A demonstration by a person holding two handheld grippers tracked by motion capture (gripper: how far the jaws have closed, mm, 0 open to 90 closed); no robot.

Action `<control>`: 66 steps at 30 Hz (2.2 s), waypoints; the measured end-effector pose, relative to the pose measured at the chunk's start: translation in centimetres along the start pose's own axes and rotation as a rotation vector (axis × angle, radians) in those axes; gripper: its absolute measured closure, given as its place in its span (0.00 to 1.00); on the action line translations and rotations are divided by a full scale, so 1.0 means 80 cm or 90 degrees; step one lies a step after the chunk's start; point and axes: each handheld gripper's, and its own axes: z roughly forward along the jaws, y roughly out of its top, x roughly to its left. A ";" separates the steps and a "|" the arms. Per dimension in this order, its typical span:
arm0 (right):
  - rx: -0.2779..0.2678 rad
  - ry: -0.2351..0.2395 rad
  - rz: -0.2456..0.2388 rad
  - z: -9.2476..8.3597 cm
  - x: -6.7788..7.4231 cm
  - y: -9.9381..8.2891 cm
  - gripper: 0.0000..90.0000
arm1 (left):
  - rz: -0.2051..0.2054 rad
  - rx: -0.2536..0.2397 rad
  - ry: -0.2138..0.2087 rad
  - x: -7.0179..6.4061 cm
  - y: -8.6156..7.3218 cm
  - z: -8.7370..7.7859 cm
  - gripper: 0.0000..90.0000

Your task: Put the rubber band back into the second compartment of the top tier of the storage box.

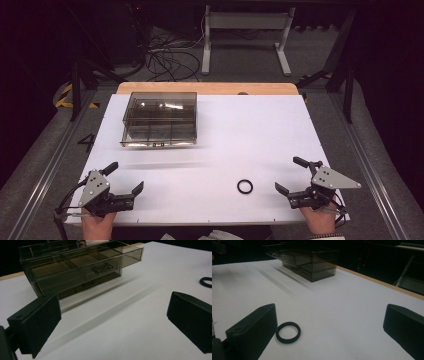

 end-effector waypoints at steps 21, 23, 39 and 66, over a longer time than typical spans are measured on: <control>0.010 0.007 0.007 0.003 0.003 0.005 0.00 | 0.029 -0.012 0.027 -0.004 0.002 -0.005 0.00; 0.013 0.007 0.008 0.003 0.003 0.007 0.00 | 0.031 -0.010 0.027 -0.004 0.002 -0.005 0.00; 0.040 0.036 0.017 0.027 -0.005 0.034 0.01 | 0.030 -0.010 0.032 -0.004 0.001 -0.007 0.00; 0.081 0.118 0.018 0.069 -0.001 0.068 0.03 | 0.030 -0.007 0.035 -0.004 0.001 -0.006 0.00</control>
